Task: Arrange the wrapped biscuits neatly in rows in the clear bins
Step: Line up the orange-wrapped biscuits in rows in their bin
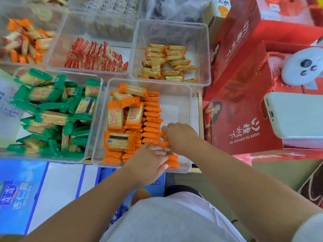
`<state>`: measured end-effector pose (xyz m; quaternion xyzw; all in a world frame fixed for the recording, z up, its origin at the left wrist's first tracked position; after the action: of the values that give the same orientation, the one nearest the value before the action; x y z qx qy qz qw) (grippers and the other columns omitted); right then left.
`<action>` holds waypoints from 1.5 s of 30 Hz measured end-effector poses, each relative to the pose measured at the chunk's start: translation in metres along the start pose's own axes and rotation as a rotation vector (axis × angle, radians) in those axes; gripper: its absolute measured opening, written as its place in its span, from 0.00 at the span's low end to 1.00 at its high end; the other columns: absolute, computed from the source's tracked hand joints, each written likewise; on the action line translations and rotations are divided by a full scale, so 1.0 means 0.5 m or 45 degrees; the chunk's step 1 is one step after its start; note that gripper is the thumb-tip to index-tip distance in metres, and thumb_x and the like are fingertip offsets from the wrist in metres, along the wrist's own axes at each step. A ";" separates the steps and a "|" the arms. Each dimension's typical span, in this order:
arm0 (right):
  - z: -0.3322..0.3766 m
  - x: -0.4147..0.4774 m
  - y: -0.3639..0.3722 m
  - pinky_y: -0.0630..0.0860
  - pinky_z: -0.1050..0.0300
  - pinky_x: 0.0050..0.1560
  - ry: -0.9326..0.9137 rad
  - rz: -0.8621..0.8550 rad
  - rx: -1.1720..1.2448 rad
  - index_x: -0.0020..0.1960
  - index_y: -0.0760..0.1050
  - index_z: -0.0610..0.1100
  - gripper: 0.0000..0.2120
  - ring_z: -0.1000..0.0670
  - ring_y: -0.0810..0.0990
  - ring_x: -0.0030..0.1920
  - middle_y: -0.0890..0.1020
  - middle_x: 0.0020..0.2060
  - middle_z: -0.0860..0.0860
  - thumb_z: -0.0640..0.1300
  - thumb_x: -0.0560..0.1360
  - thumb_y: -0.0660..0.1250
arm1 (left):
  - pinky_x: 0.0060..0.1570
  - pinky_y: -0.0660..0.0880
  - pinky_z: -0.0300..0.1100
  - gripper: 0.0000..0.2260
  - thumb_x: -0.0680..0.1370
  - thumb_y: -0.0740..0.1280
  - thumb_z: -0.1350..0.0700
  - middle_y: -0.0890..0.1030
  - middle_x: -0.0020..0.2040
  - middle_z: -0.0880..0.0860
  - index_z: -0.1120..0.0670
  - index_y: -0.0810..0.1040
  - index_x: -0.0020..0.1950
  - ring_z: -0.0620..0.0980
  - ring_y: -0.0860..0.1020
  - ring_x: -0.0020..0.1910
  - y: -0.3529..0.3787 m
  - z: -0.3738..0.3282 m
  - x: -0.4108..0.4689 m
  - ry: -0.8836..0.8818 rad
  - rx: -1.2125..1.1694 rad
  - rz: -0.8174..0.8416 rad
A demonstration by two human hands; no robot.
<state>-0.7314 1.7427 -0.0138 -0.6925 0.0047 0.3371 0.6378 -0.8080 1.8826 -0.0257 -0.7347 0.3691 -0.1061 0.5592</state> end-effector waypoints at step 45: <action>0.048 0.024 0.063 0.79 0.48 0.59 0.685 0.157 1.114 0.66 0.73 0.41 0.15 0.40 0.80 0.59 0.80 0.59 0.41 0.44 0.83 0.56 | 0.72 0.65 0.61 0.31 0.76 0.69 0.47 0.71 0.75 0.55 0.55 0.69 0.77 0.59 0.67 0.75 -0.005 0.151 -0.141 -0.649 0.033 -0.607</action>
<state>-0.7468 1.7631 -0.0462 -0.4217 0.3499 0.1507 0.8228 -0.8141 1.9855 -0.0320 -0.7960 0.0341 -0.0516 0.6021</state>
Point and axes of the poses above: each hand's wrist, its own x-axis towards the middle knuckle, its own y-axis out of the palm, z = x × y, the point moved 2 cm from there along x, towards the middle knuckle
